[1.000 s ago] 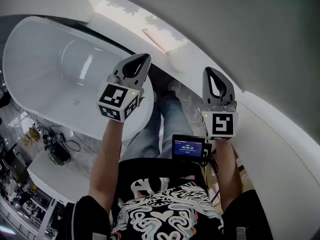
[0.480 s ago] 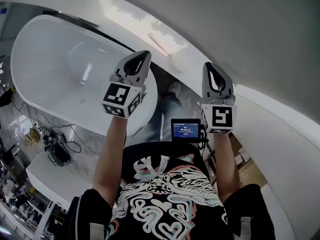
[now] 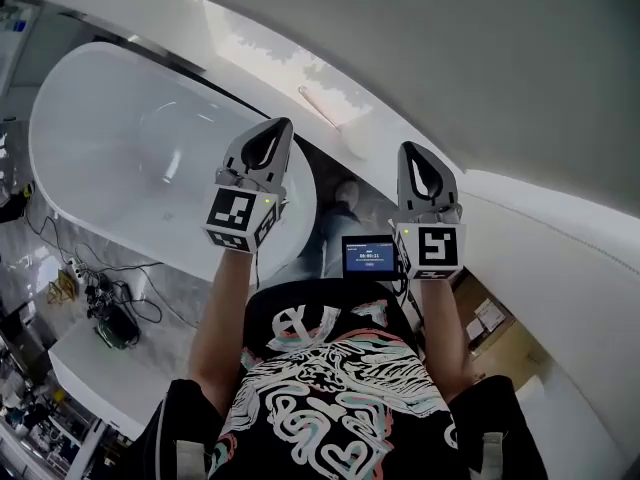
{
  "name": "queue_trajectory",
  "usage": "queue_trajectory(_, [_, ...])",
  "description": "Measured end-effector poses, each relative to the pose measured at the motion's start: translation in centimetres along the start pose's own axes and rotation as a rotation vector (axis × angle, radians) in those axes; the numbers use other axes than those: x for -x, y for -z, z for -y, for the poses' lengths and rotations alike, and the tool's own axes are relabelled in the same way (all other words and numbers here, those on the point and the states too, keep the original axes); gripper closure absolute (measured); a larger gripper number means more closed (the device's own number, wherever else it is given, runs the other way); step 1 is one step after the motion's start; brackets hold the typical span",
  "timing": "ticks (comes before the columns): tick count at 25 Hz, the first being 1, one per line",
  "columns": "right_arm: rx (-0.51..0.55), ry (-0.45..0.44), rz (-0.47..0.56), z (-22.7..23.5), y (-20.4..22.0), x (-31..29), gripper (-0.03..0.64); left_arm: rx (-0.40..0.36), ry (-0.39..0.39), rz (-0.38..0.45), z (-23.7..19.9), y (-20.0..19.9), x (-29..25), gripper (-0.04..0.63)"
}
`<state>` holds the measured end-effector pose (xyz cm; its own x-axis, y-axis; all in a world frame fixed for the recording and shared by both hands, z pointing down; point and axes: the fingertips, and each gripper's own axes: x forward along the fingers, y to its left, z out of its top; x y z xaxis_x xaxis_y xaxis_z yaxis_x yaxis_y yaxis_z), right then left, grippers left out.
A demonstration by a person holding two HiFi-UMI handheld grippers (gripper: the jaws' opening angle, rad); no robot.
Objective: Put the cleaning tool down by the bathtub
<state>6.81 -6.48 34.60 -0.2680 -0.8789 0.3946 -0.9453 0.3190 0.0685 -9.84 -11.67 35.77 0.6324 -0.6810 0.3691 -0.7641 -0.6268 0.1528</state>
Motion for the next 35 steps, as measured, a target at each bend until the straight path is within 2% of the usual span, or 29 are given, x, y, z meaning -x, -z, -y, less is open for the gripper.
queue_trajectory(15, [0.016, 0.050, 0.092, -0.3, -5.7, 4.1, 0.589, -0.059, -0.040, 0.103, 1.4, -6.0, 4.7, 0.578])
queue_trajectory(26, [0.019, 0.036, 0.143, 0.2, -9.5, 6.0, 0.589, -0.090, -0.051, 0.234, 3.6, -12.6, 6.7, 0.578])
queue_trajectory(30, [0.034, 0.040, 0.162, 0.4, -11.6, 6.4, 0.589, -0.114, -0.064, 0.292, 4.2, -15.3, 7.4, 0.578])
queue_trajectory(35, [0.034, 0.036, 0.201, 0.0, -15.2, 6.4, 0.589, -0.148, -0.073, 0.307, 4.2, -17.5, 8.8, 0.578])
